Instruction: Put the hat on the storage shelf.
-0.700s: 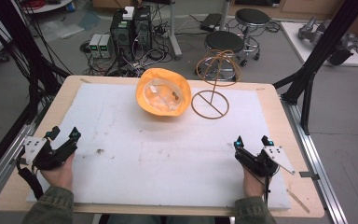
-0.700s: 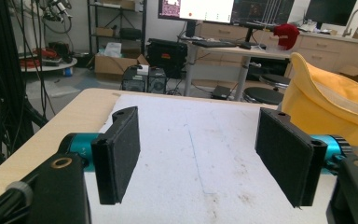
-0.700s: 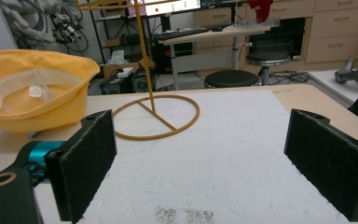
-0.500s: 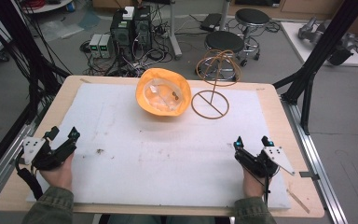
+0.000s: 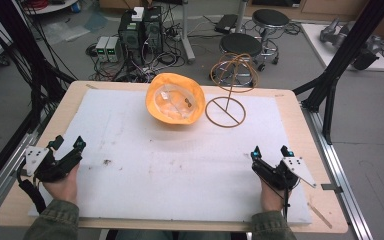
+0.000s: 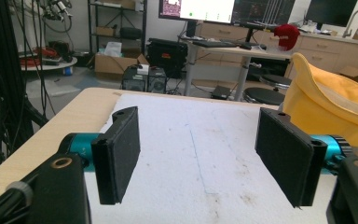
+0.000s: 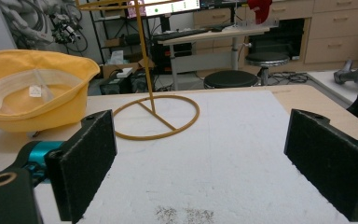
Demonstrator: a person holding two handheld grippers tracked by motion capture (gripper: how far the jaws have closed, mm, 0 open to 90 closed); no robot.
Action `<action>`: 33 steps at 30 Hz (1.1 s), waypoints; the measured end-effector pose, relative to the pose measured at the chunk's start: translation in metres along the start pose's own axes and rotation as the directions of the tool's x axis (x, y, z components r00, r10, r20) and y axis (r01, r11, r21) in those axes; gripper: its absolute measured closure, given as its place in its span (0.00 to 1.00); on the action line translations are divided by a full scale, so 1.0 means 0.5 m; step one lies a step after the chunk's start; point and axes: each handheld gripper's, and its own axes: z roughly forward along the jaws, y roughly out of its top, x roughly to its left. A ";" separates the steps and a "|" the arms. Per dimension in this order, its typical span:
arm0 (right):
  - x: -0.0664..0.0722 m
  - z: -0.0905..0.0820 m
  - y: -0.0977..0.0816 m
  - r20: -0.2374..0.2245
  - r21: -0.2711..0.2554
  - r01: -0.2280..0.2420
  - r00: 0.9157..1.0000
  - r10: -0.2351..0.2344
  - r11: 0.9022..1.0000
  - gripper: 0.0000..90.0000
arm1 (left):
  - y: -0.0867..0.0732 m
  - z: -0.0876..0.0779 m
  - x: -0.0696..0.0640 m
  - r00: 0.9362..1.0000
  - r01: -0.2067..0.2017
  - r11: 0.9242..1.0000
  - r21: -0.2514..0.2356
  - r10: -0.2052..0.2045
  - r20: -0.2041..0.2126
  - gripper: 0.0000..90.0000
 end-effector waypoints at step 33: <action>0.004 0.001 0.000 -0.006 -0.014 0.030 1.000 -0.030 0.999 0.09 | 0.140 0.113 -0.116 0.986 -0.056 0.997 -0.062 0.065 0.152 0.29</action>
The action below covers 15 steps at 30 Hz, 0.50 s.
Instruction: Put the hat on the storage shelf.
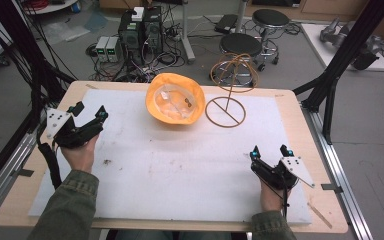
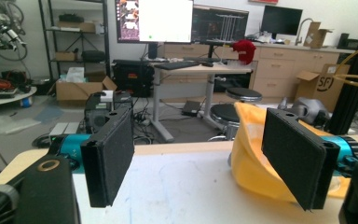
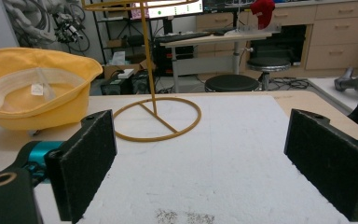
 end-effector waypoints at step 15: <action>-0.003 0.002 0.000 0.005 -0.002 -0.013 1.000 0.013 1.000 0.09 | 0.023 0.083 -0.021 0.998 -0.044 0.998 0.042 0.042 0.047 0.29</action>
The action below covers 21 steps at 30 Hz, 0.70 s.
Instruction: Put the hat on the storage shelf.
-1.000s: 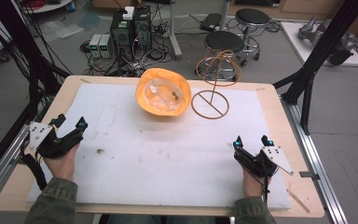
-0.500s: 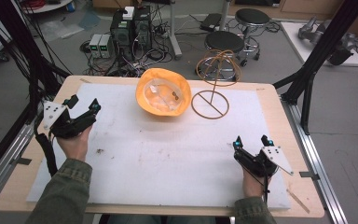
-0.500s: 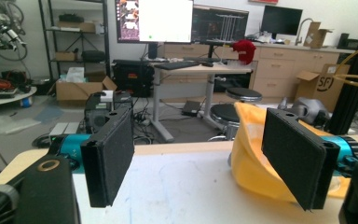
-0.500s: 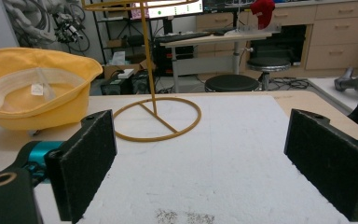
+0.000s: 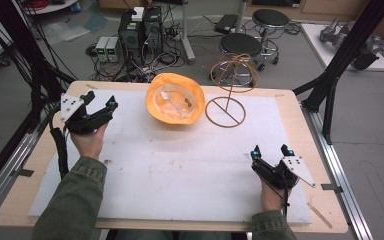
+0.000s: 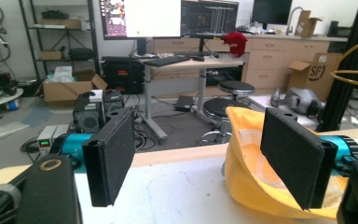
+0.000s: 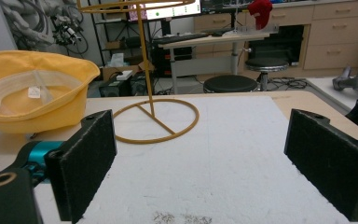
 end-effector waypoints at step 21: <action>0.000 0.001 -0.001 -0.016 0.007 0.005 1.000 -0.005 1.000 0.09 | 0.036 0.105 -0.029 0.996 0.028 0.998 0.053 -0.033 0.083 0.31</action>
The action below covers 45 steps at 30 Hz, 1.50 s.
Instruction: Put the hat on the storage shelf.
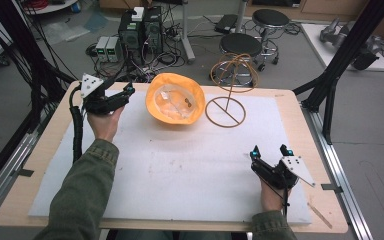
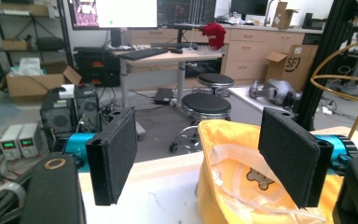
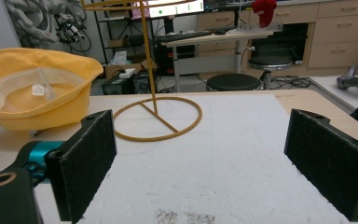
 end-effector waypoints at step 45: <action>-0.002 -0.002 -0.001 -0.007 0.012 0.028 1.000 -0.028 1.000 0.09 | -0.058 0.251 -0.043 0.998 -0.002 0.981 0.193 -0.011 0.069 0.33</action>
